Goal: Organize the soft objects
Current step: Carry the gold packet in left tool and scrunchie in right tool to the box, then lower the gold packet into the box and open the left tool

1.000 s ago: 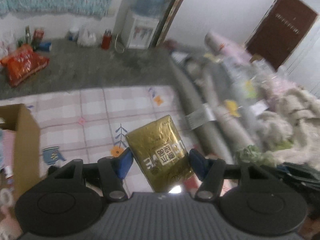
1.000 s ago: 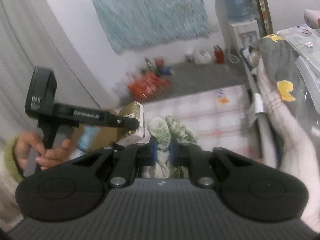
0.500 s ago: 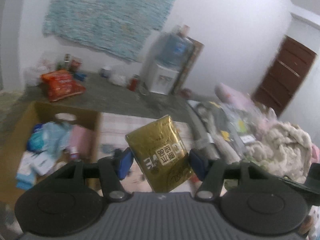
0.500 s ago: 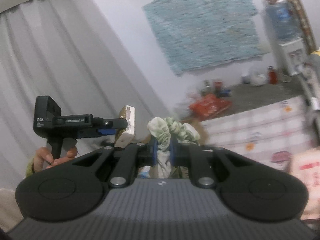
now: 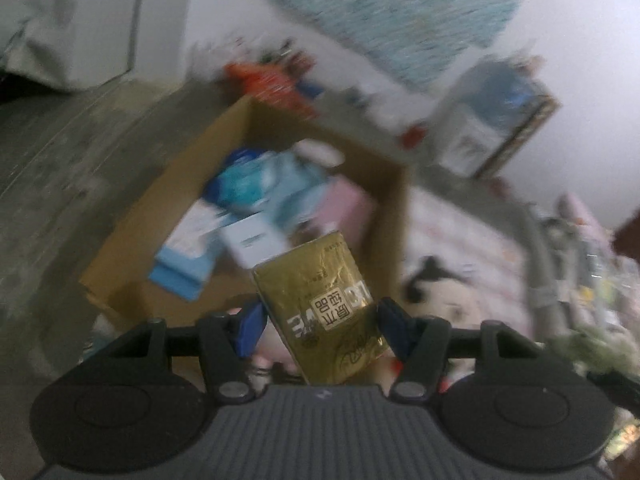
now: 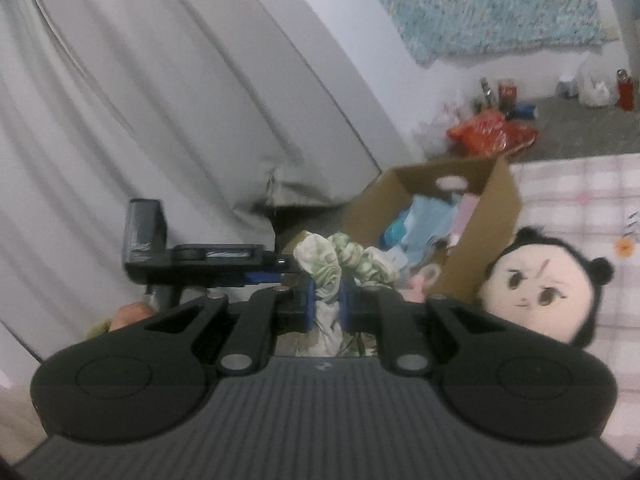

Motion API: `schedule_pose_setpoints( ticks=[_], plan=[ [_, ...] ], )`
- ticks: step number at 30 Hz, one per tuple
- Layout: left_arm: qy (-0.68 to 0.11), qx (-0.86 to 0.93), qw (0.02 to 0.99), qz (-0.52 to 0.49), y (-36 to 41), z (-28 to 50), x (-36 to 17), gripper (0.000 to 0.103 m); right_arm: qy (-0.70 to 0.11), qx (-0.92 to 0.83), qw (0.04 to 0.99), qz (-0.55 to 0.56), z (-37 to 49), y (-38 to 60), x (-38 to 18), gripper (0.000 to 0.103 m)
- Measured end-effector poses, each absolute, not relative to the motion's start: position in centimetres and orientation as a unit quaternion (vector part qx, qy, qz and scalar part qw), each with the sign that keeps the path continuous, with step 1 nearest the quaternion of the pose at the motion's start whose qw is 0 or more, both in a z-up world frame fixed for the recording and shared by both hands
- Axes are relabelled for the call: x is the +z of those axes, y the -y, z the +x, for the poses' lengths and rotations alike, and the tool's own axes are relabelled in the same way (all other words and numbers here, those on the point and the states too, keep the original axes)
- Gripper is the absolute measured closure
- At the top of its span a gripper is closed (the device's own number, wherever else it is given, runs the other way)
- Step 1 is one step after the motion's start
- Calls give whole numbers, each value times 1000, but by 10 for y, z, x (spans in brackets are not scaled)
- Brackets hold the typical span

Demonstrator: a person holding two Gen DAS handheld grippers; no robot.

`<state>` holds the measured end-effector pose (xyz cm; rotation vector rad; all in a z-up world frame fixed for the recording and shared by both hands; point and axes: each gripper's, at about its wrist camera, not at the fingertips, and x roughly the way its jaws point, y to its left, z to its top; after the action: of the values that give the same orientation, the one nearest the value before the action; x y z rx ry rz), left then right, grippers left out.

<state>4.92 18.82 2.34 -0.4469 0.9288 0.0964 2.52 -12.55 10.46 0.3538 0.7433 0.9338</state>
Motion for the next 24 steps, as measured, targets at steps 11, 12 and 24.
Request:
schedule_pose_setpoints(
  ticks=[11,12,24],
  plan=[
    [-582,180,761,-224,-241,126,-81,41,-392,463,775,180,91,82,58,92],
    [-590,190,754,-217,-239,128,-85,41,-393,463,773,182,95,83,55,92],
    [-642,229,711,-173,-240,145,-111,37,-401,456,773,186,110,112,37,92]
  ],
)
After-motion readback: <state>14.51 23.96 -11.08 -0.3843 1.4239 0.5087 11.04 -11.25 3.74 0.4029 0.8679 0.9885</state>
